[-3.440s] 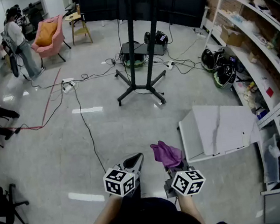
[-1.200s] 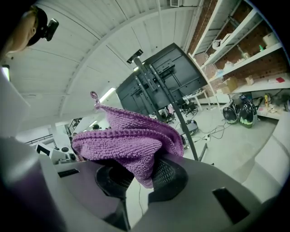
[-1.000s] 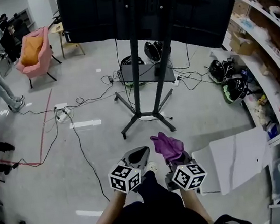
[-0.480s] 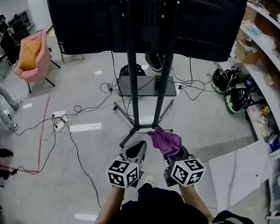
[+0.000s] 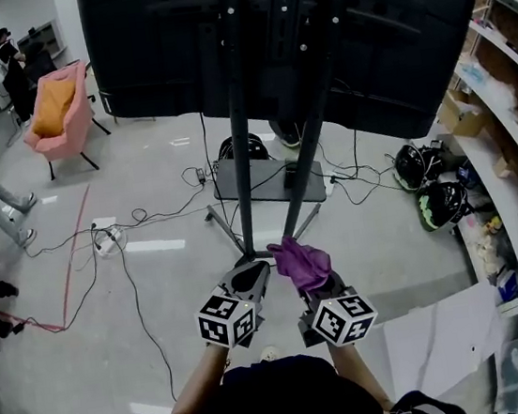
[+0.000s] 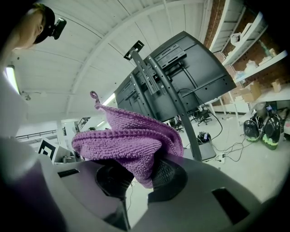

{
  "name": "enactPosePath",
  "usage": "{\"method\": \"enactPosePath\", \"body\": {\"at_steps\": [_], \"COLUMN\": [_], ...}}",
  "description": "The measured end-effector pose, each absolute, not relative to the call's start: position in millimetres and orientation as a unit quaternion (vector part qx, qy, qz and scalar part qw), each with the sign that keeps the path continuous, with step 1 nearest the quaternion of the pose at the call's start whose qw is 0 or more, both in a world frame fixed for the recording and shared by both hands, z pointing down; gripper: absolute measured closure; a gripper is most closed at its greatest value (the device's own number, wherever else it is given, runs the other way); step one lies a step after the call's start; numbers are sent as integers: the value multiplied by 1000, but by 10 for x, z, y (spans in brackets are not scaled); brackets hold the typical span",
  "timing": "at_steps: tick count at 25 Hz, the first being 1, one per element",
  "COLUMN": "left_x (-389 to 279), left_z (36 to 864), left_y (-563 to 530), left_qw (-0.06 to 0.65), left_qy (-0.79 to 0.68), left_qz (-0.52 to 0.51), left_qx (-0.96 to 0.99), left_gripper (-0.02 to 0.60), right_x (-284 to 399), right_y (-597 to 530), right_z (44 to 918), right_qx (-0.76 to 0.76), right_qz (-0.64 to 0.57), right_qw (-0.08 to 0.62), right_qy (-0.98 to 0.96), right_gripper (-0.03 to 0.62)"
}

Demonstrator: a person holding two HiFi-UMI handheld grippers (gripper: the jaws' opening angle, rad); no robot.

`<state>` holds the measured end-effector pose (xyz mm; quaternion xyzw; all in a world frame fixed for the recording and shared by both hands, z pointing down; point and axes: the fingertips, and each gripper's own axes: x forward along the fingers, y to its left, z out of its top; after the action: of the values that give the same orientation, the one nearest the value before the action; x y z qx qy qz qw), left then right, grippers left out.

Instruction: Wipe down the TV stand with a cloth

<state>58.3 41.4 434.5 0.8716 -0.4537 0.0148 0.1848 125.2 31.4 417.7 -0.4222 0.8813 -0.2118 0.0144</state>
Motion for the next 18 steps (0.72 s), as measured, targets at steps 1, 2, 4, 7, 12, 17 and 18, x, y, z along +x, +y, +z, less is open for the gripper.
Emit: {"method": "enactPosePath", "body": {"at_steps": [1, 2, 4, 7, 12, 17, 18], "left_x": [574, 559, 522, 483, 452, 303, 246], "left_z": [4364, 4382, 4409, 4417, 4395, 4138, 4073], "left_y": [365, 313, 216, 127, 28, -247, -317], "left_qw": [186, 187, 188, 194, 202, 204, 205], "left_qy": [-455, -457, -460, -462, -459, -470, -477], "left_qz": [16, 16, 18, 14, 35, 27, 25], "left_qx": [871, 869, 868, 865, 865, 858, 855], "left_gripper": [575, 575, 575, 575, 575, 575, 575], "right_x": [1251, 1246, 1222, 1196, 1102, 969, 932], "right_y": [268, 225, 145, 47, -99, -357, -414], "right_z": [4181, 4182, 4173, 4162, 4016, 3602, 3507], "right_qx": [-421, -420, -417, -414, -402, -392, -390], "right_qz": [-213, -213, -211, -212, -212, -177, -172], "right_qw": [15, 15, 13, 11, 22, 48, 54], "right_qy": [881, 882, 884, 885, 891, 901, 903], "right_gripper": [530, 530, 530, 530, 530, 530, 530]}}
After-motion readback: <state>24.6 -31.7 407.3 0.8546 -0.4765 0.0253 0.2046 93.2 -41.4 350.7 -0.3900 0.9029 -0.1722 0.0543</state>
